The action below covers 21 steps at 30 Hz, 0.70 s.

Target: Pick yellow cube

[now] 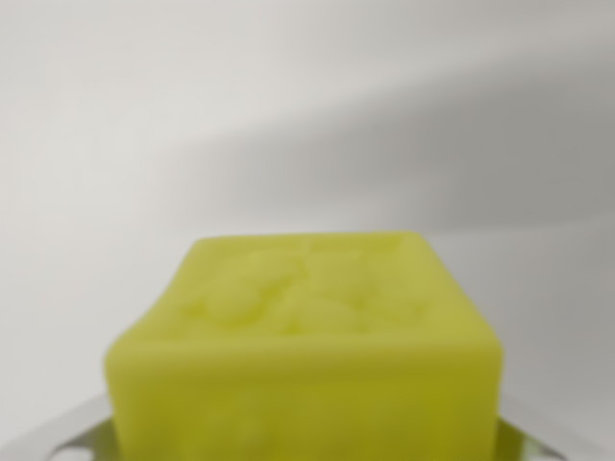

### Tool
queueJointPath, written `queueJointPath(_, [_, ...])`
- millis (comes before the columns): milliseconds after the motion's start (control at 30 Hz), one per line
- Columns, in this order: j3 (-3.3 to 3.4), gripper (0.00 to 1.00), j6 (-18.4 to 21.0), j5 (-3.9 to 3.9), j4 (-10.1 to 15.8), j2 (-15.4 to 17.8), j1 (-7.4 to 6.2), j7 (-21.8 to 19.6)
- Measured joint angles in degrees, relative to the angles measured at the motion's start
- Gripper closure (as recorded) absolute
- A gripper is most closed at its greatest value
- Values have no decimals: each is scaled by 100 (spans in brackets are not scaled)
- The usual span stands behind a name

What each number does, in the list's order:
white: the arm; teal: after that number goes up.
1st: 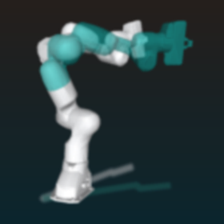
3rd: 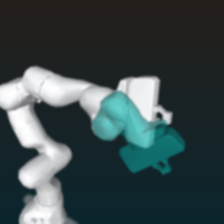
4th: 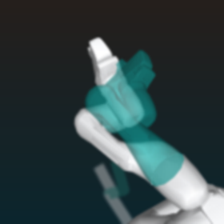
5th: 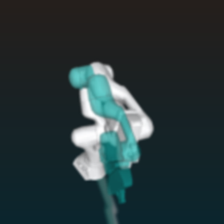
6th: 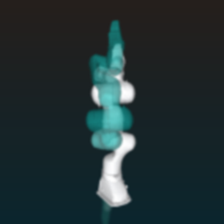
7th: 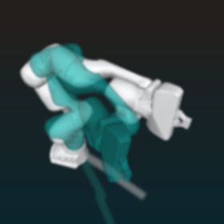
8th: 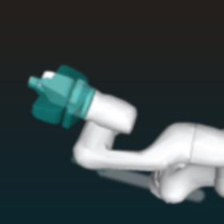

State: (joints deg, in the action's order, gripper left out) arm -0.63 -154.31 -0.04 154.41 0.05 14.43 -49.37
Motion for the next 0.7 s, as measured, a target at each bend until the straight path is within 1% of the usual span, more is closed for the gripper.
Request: queueJointPath(700, [0,100,949,15,-90,854,-2,11])
